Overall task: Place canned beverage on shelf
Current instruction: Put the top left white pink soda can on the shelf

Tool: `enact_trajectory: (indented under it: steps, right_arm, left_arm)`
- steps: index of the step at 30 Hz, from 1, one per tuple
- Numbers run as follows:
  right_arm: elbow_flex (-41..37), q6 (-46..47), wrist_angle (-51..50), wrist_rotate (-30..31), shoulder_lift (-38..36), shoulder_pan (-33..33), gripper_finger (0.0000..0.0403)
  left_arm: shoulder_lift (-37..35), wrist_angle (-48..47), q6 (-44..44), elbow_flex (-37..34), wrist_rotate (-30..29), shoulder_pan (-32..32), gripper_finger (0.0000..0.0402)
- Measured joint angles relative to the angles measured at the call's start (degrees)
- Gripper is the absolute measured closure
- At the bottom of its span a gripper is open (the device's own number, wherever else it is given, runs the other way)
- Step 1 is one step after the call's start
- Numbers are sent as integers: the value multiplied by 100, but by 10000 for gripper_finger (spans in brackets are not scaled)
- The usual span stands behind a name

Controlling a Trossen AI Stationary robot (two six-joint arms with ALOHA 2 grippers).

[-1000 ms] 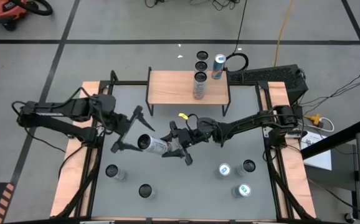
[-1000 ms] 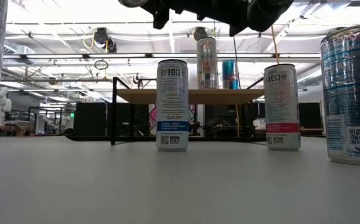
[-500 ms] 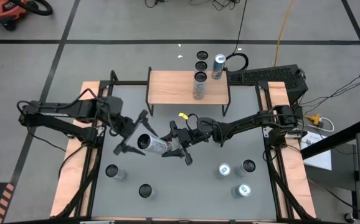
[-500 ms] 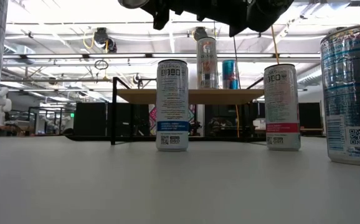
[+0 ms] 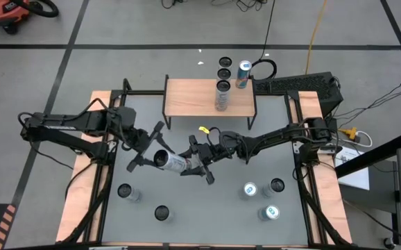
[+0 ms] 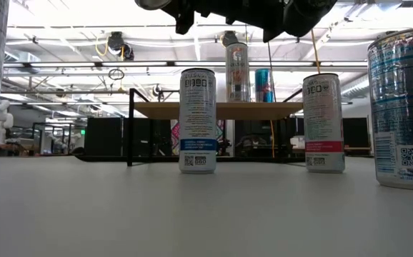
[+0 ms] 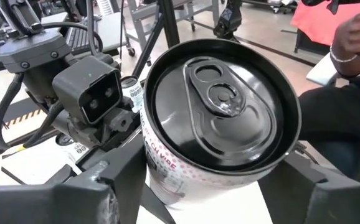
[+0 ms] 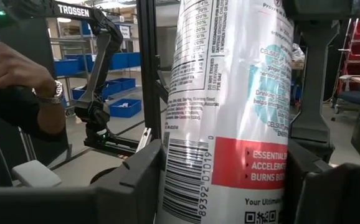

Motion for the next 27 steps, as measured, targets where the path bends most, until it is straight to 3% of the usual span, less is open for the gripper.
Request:
enact_trajectory:
  steps: [18, 21, 24, 27]
  right_arm:
    - [4, 28, -59, 699, -22, 90, 119]
    - [4, -84, -66, 1087, -22, 129, 115]
    - [4, -287, -105, 1532, -20, 231, 115]
    - [4, -554, -432, 2341, -124, 406, 115]
  left_arm:
    - [2, -495, -240, -13, -25, -4, 158]
    - [7, -619, -386, -13, -416, -7, 158]
    - [3, -632, -735, -13, -1164, -3, 158]
    - [5, -604, -1075, -13, -1710, -7, 158]
